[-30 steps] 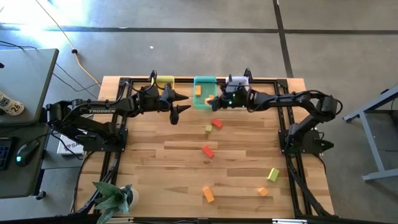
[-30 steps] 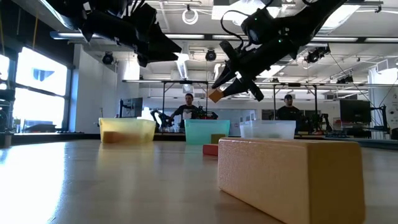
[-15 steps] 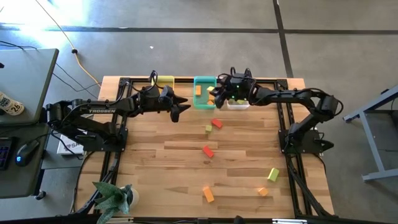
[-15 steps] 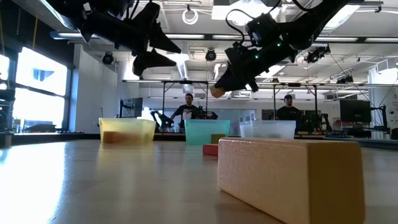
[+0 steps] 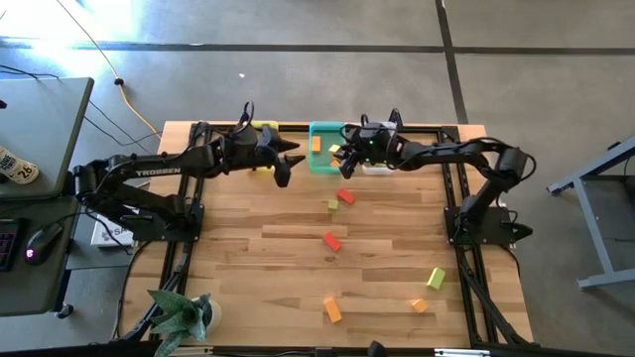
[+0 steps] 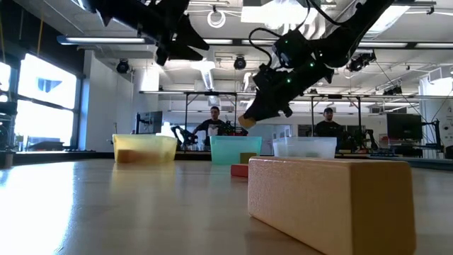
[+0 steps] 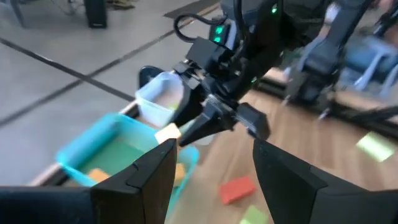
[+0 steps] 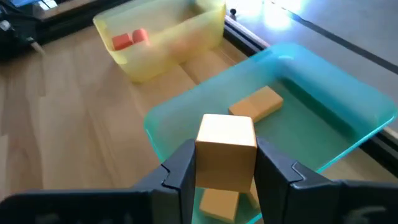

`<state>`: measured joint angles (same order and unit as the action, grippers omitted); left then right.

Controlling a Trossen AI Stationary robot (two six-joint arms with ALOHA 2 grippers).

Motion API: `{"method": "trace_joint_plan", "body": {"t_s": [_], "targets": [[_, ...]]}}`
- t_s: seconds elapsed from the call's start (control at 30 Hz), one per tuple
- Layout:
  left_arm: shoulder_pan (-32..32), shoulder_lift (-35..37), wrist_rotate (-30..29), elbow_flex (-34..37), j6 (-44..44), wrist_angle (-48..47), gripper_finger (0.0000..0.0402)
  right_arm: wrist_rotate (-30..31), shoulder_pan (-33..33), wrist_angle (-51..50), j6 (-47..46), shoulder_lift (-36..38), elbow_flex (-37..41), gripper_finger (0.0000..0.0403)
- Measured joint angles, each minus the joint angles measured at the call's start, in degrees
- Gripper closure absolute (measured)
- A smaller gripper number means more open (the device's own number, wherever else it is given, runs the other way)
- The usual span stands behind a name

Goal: Sort & place blocks by color
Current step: Put the yellow block into the green bin

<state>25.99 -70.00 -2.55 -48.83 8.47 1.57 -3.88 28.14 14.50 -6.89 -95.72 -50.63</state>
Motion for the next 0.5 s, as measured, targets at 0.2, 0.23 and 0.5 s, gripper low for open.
{"method": "trace_joint_plan", "body": {"t_s": [0.2, 0.23, 0.5], "targets": [[0.8, -1.1, -0.7, -3.4, -6.0, -5.3, 0.0200, 0.0, 0.0, 1.4, -1.9, -2.3, 0.0, 0.0283], [0.9, -1.6, -0.7, -3.6, -6.2, -5.7, 0.0200, 0.1, 0.0, 1.6, -2.1, -2.6, 0.0, 0.0282], [1.4, -8.2, 5.3, -5.7, -11.6, -7.1, 0.0200, 1.1, -0.1, -1.8, -3.6, -2.7, -4.5, 0.0270]]}}
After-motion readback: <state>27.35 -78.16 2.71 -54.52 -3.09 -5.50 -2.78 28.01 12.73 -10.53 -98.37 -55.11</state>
